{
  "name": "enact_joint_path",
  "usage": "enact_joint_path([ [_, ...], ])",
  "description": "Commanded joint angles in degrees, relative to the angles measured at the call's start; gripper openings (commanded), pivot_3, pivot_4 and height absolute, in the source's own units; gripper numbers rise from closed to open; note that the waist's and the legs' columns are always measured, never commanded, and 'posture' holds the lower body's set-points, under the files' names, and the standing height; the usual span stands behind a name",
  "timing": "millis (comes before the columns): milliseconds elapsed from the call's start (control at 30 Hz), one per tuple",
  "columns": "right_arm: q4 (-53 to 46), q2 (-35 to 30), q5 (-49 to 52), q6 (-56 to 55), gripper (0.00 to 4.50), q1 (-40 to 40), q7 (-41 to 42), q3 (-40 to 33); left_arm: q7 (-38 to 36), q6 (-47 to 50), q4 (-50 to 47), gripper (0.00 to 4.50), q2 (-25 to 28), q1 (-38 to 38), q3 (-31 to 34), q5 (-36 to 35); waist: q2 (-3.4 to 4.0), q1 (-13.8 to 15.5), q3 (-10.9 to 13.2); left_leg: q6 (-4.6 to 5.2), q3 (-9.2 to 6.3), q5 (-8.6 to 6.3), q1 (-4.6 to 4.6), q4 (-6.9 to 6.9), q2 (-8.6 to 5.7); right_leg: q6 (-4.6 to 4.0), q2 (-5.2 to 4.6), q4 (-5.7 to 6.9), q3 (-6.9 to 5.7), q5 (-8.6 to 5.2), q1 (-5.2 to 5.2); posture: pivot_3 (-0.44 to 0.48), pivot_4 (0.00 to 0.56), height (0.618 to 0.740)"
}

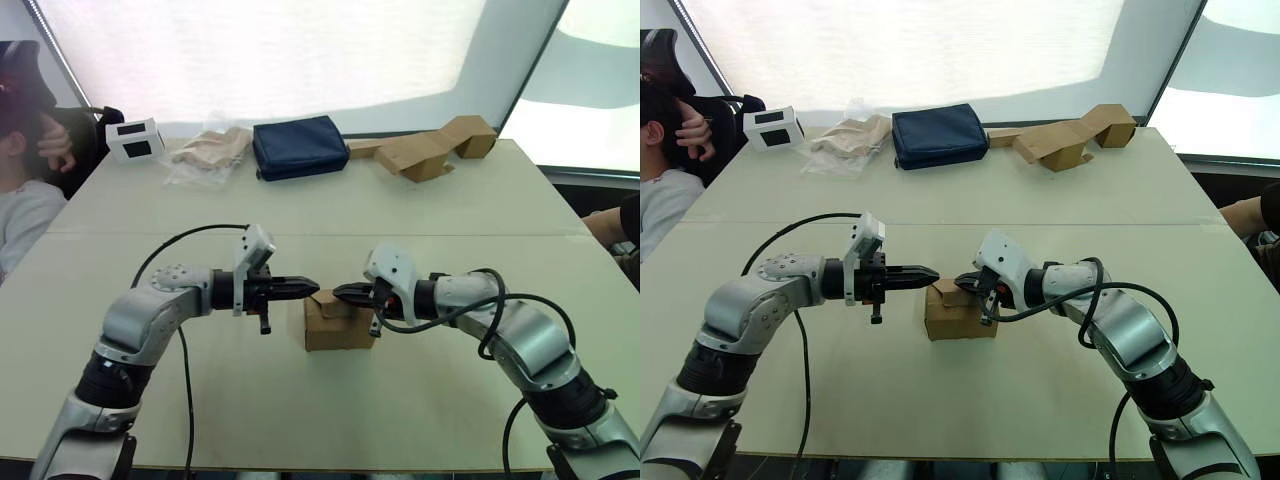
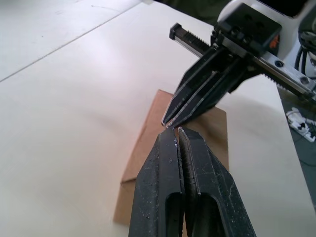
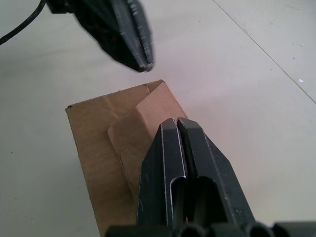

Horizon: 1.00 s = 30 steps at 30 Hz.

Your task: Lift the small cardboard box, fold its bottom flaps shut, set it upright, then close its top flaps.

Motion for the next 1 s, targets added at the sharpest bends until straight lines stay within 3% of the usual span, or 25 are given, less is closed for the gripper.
enact_joint_path([
  [33,-2.6,0.4,0.4,0.2,0.00,-0.7,-0.3,-1.4,-0.2,-3.1,2.5,0.07,-1.0,-1.6,-1.1,2.3,0.00,-0.1,0.0,0.00,0.00,0.00,0.00,0.00,0.01,0.00,0.01,0.00,0.00,0.00,0.00,0.000,0.150,0.740],
  [300,-4.9,0.0,1.5,0.0,0.00,0.4,-0.7,-3.6,-1.4,-5.8,5.9,0.07,-2.9,-1.9,-2.7,4.7,0.00,0.0,0.0,-0.01,0.00,0.00,0.00,0.00,0.01,0.00,0.01,0.01,0.00,0.00,0.00,0.000,0.150,0.740],
  [467,-9.6,-2.7,4.1,-3.3,0.00,4.1,3.8,-6.1,-0.7,-5.1,5.6,0.07,-3.6,-1.9,-1.8,4.2,0.00,0.1,0.0,0.00,-0.01,0.00,0.00,0.00,0.00,0.00,0.00,0.01,0.00,0.00,0.01,0.000,0.150,0.740],
  [1000,-6.8,-5.4,-7.5,-13.3,0.00,5.5,5.7,1.5,-1.4,-5.1,6.4,0.07,-3.6,-2.2,-2.1,4.5,0.00,0.0,0.0,-0.01,0.00,0.00,0.02,0.00,0.01,0.00,0.02,0.01,0.00,0.00,0.02,0.000,0.150,0.740],
])
